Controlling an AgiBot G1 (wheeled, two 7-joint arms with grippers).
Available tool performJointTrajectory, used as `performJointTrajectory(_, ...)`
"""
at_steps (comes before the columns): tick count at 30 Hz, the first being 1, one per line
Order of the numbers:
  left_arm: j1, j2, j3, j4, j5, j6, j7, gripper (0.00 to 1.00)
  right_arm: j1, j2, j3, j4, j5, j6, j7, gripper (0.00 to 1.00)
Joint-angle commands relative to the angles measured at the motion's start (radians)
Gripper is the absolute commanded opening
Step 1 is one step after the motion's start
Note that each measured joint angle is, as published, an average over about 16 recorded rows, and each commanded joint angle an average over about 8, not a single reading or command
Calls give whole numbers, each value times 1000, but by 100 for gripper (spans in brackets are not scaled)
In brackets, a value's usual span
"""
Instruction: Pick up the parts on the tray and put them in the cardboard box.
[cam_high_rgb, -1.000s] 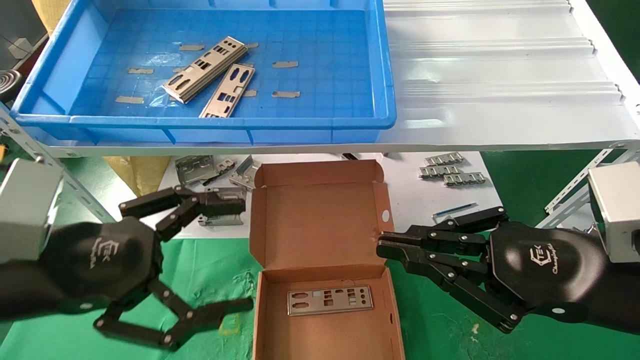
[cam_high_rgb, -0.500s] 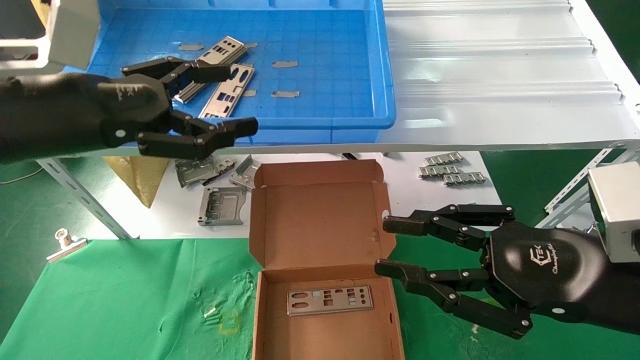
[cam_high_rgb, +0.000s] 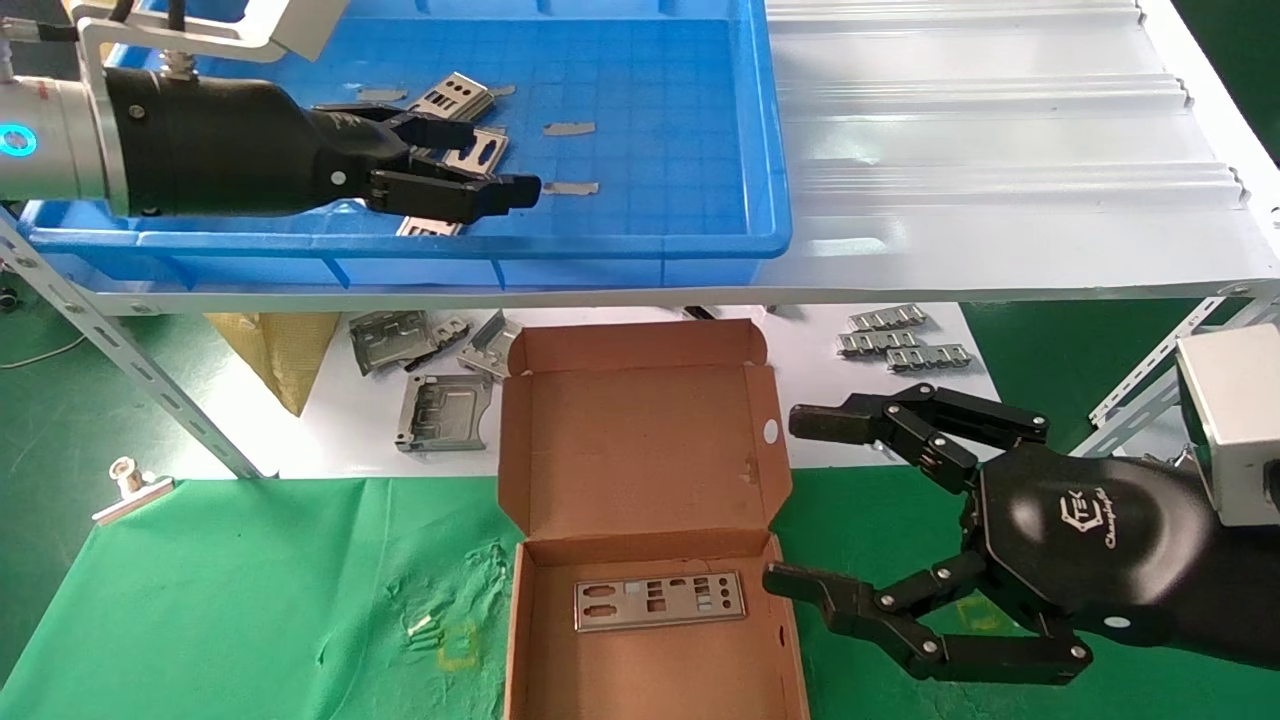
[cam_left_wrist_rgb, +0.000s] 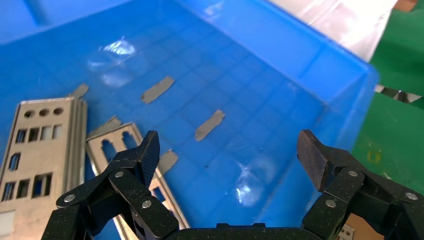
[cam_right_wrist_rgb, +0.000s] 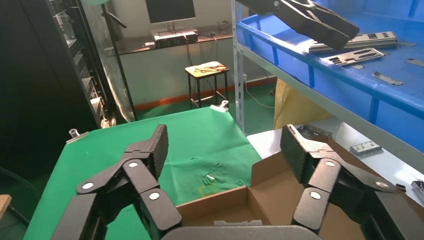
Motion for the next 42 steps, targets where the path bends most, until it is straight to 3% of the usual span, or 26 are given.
performJointTrajectory(1, -30, 20, 19, 45, 30, -2, -16, 100, 0, 0, 0, 0, 0, 0, 0, 100)
performJointTrajectory(13, -103, 74, 46, 188, 82, -24, -22, 100, 0, 0, 0, 0, 0, 0, 0, 100)
performJointTrajectory(35, -139, 162, 73, 347, 138, -139, 2, 100, 0, 0, 0, 0, 0, 0, 0, 100)
performJointTrajectory(37, -141, 168, 75, 358, 141, -145, 8, 90, 0, 0, 0, 0, 0, 0, 0, 100)
performJointTrajectory(42, -146, 178, 76, 381, 145, -159, 25, 30, 0, 0, 0, 0, 0, 0, 0, 100)
